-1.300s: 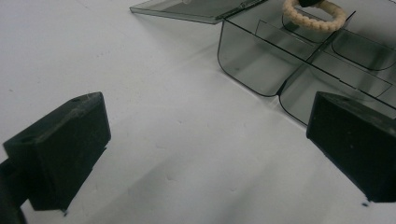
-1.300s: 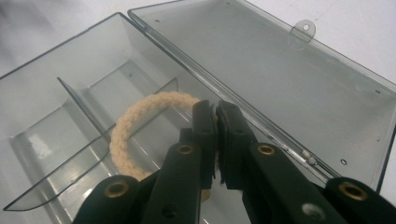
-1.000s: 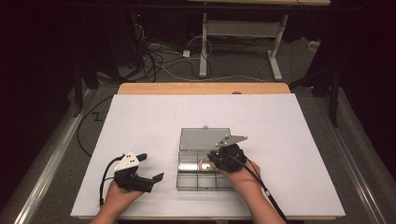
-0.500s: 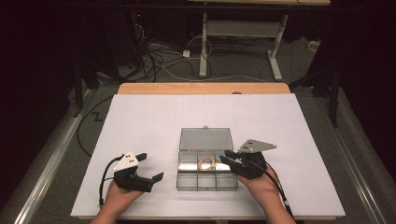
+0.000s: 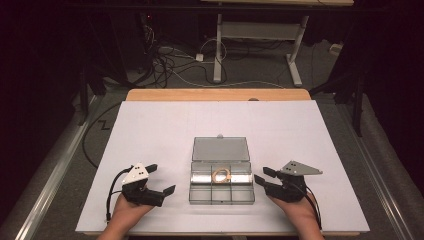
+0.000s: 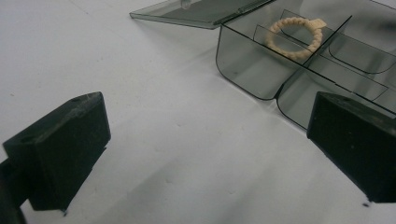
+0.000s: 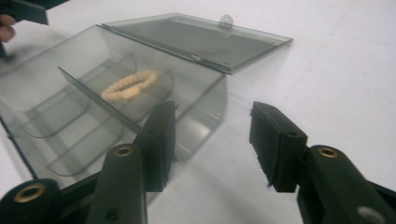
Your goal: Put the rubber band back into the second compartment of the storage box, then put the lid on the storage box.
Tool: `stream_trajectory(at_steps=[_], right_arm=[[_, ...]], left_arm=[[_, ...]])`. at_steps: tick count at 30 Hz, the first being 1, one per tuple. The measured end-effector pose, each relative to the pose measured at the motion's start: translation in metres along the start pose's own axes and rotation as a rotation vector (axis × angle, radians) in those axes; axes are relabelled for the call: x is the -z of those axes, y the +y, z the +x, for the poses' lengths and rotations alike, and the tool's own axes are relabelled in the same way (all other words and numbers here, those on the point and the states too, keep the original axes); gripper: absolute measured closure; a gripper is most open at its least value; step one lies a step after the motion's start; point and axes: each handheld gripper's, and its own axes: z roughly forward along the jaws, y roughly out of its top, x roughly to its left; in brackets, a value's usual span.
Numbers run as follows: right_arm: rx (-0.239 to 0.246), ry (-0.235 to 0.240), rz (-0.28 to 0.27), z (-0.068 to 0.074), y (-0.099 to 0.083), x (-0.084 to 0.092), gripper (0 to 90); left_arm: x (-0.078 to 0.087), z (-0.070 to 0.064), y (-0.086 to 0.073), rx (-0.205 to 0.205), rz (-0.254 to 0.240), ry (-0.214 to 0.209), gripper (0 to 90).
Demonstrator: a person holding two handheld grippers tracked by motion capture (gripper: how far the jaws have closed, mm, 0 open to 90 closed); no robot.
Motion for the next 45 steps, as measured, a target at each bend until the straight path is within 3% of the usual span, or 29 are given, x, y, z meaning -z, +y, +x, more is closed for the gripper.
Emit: stream_trajectory(at_steps=[5,10,17,20,22,26,35,40,45], right_arm=[[-0.019,-0.039,0.003,-0.006,-0.010,0.002,43.2],[-0.011,-0.045,0.024,-0.010,-0.015,0.001,31.3],[-0.018,-0.065,0.012,-0.012,-0.015,0.001,10.5],[-0.017,-0.086,0.010,-0.014,-0.013,-0.001,0.3],[-0.021,-0.113,0.008,-0.016,-0.012,-0.001,0.2],[-0.030,-0.122,-0.003,-0.019,-0.009,-0.003,0.2],[-0.036,-0.129,-0.013,-0.028,0.004,-0.015,0.2],[-0.045,-0.129,-0.016,-0.031,0.015,-0.022,0.2],[-0.058,-0.127,-0.028,-0.034,0.026,-0.028,0.3]], left_arm=[[0.001,0.000,0.000,0.004,-0.005,0.011,0.0],[0.001,-0.001,0.001,0.016,-0.003,0.033,0.0],[-0.007,-0.002,0.007,0.042,-0.029,0.016,0.0],[-0.014,0.000,0.013,0.054,-0.001,-0.008,0.0],[-0.019,0.000,0.017,0.049,-0.001,-0.008,0.0],[-0.029,0.000,0.023,0.033,0.001,-0.001,0.0],[-0.046,0.008,0.037,0.062,-0.002,-0.003,0.0],[-0.050,0.013,0.048,0.095,-0.027,-0.001,0.0],[-0.061,0.020,0.060,0.092,-0.012,0.001,0.0]])
